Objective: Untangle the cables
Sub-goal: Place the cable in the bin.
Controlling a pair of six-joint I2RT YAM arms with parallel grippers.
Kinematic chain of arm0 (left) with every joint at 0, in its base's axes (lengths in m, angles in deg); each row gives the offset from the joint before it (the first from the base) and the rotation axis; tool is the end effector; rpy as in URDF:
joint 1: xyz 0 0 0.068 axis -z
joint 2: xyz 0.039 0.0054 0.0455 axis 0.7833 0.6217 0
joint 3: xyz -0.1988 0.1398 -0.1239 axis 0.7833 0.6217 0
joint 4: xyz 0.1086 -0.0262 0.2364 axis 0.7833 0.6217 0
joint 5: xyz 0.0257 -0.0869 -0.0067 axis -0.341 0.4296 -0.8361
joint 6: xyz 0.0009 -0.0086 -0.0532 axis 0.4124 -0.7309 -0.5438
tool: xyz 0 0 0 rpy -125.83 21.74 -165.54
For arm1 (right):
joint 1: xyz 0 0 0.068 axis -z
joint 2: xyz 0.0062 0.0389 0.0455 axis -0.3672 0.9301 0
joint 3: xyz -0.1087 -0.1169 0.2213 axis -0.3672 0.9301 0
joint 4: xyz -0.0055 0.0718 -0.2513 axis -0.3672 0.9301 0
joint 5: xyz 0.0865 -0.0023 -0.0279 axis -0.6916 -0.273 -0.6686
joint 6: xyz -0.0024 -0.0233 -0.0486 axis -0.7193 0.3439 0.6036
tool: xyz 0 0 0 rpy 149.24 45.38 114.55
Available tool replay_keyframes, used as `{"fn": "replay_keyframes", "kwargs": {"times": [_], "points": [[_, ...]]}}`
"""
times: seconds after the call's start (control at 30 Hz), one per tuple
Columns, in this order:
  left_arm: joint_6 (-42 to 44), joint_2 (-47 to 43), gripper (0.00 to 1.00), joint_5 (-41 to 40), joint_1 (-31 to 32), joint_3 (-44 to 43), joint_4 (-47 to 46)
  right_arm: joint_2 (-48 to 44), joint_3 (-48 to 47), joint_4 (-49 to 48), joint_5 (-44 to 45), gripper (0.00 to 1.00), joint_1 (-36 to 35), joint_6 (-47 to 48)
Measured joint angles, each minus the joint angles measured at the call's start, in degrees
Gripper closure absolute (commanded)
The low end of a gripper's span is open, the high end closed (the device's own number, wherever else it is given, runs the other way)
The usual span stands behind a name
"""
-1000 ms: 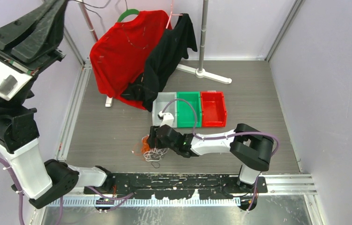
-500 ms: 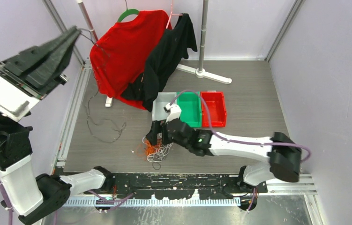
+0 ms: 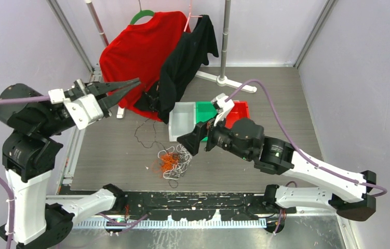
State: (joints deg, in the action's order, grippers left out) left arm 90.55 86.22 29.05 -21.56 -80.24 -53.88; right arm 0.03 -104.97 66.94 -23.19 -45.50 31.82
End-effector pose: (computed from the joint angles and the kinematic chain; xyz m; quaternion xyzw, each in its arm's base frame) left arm 0.0694 -0.0646 0.5898 0.5109 0.3710 -0.1810 0.7541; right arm 0.0931 0.2001 0.4013 -0.1886 0.7413 0.4144 0.4932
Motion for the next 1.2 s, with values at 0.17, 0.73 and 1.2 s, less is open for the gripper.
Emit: {"fn": "replay_keyframes", "kwargs": {"times": [0.17, 0.73, 1.2], "points": [[-1.38, 0.04, 1.00, 1.11, 0.00, 1.73, 1.42, 0.35, -5.55, 0.31, -0.33, 0.00, 0.04, 3.06], [-4.85, 1.51, 1.00, 2.54, 0.00, 1.36, 1.86, 20.57, -13.94, -17.44, -2.64, 0.04, 0.04, 14.38], [-9.09, 3.30, 1.00, 3.13, 0.00, -3.50, 2.80, 25.18, -14.32, -24.28, -1.40, 0.92, 2.71, 13.94]]}}
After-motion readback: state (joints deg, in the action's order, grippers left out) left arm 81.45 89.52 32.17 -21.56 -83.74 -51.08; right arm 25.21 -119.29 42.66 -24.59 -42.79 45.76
